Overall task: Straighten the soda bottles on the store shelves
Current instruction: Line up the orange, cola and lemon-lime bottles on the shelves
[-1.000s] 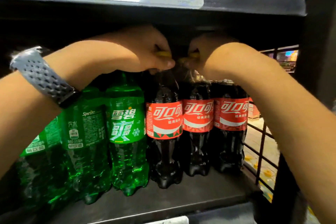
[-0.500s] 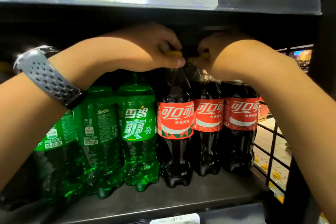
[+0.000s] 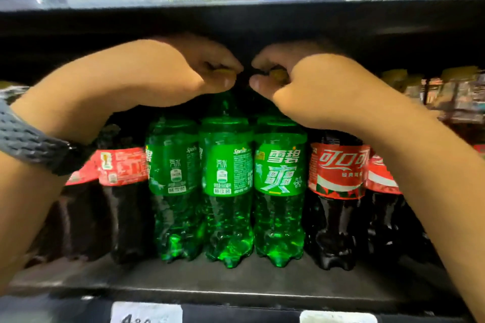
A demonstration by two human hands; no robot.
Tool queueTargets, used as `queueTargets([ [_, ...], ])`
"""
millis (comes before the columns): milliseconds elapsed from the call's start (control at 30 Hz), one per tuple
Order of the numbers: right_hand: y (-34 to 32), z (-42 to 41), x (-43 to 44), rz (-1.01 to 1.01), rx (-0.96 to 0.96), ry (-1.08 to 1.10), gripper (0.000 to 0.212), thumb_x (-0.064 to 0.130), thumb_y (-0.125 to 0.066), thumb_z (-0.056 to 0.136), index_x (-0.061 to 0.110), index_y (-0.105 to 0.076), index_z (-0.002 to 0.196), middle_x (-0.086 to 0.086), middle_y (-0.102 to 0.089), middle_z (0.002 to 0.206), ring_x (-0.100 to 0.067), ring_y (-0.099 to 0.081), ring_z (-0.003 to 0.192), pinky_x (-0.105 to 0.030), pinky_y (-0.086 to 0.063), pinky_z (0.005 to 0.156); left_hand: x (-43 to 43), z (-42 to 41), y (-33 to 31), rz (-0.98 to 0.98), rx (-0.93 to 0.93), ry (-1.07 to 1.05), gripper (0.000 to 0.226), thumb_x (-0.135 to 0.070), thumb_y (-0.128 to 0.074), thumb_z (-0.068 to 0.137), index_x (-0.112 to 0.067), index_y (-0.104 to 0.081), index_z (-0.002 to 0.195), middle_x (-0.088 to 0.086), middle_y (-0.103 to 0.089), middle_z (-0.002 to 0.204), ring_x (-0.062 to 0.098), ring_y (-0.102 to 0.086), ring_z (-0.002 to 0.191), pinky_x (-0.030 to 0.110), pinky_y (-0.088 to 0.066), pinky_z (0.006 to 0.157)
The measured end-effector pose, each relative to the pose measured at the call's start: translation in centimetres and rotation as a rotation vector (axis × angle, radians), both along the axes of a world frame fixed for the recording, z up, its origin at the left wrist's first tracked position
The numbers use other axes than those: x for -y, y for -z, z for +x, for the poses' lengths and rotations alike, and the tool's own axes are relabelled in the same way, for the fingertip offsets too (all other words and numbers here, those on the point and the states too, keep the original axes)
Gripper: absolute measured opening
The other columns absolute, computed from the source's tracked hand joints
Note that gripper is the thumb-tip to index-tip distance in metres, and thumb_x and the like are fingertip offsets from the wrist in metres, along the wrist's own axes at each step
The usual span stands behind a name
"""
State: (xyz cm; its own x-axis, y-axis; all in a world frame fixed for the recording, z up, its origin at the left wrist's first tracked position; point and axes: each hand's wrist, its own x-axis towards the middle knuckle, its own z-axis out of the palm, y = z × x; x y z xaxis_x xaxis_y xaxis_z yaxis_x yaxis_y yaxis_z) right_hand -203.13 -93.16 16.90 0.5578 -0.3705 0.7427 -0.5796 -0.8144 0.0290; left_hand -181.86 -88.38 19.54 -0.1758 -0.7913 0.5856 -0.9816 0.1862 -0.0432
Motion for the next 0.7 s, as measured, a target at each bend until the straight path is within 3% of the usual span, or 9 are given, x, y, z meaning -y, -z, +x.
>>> queueTargets([
  [133, -0.5, 0.6, 0.8, 0.006, -0.029, 0.053, 0.034, 0.042, -0.054, 0.091, 0.028, -0.057, 0.123, -0.002, -0.061, 0.120, -0.024, -0.054, 0.108, -0.022, -0.033, 0.075, -1.7, -1.5, 0.3, 0.004, -0.056, 0.043, 0.034, -0.060, -0.052, 0.079, -0.049, -0.058, 0.110, -0.027, -0.064, 0.100, 0.002, -0.066, 0.087, 0.040, -0.054, 0.088],
  [233, -0.6, 1.4, 0.6, 0.024, -0.017, -0.049, 0.031, 0.046, -0.056, 0.088, 0.030, -0.061, 0.115, 0.003, -0.064, 0.111, -0.020, -0.057, 0.097, -0.024, -0.038, 0.073, -1.9, -2.4, 0.4, -0.026, -0.103, 0.053, 0.021, -0.037, -0.066, 0.085, -0.024, -0.070, 0.101, -0.008, -0.072, 0.090, 0.010, -0.066, 0.082, 0.041, -0.055, 0.082],
  [400, -1.0, 2.4, 0.3, 0.029, -0.063, -0.101, 0.039, 0.050, -0.060, 0.085, 0.032, -0.058, 0.119, 0.006, -0.062, 0.108, -0.011, -0.046, 0.083, -0.022, -0.033, 0.066, -2.2, -3.7, 1.0, -0.106, -0.139, -0.040, 0.054, -0.062, -0.063, 0.069, -0.013, -0.071, 0.092, 0.009, -0.072, 0.085, 0.027, -0.068, 0.081, 0.046, -0.055, 0.072],
  [467, -1.4, 2.5, 0.4, 0.069, -0.114, -0.129, 0.036, 0.050, -0.062, 0.084, 0.031, -0.060, 0.115, 0.007, -0.061, 0.101, -0.013, -0.050, 0.083, -0.023, -0.036, 0.063, -2.6, -3.3, 1.1, -0.097, -0.170, -0.040, 0.064, -0.070, -0.053, 0.063, -0.017, -0.070, 0.095, 0.004, -0.072, 0.087, 0.026, -0.069, 0.084, 0.047, -0.055, 0.076],
  [600, -2.0, 3.1, 0.3, 0.113, -0.124, -0.176, 0.037, 0.051, -0.063, 0.083, 0.017, -0.063, 0.098, -0.002, -0.067, 0.093, -0.021, -0.061, 0.082, -0.032, -0.047, 0.072, -4.3, -0.5, 1.4, -0.180, -0.244, -0.111, 0.029, -0.072, -0.045, 0.072, -0.054, -0.061, 0.088, -0.034, -0.064, 0.086, -0.007, -0.062, 0.079, 0.034, -0.054, 0.077],
  [700, -2.0, 4.0, 0.3, 0.068, -0.098, -0.146, 0.047, 0.056, -0.061, 0.082, 0.011, -0.058, 0.091, -0.004, -0.062, 0.082, -0.025, -0.059, 0.077, -0.034, -0.044, 0.063, -4.9, 0.6, 1.4, -0.152, -0.254, -0.184, 0.042, -0.071, -0.050, 0.069, -0.041, -0.065, 0.094, -0.020, -0.069, 0.084, 0.006, -0.066, 0.081, 0.041, -0.055, 0.080],
])
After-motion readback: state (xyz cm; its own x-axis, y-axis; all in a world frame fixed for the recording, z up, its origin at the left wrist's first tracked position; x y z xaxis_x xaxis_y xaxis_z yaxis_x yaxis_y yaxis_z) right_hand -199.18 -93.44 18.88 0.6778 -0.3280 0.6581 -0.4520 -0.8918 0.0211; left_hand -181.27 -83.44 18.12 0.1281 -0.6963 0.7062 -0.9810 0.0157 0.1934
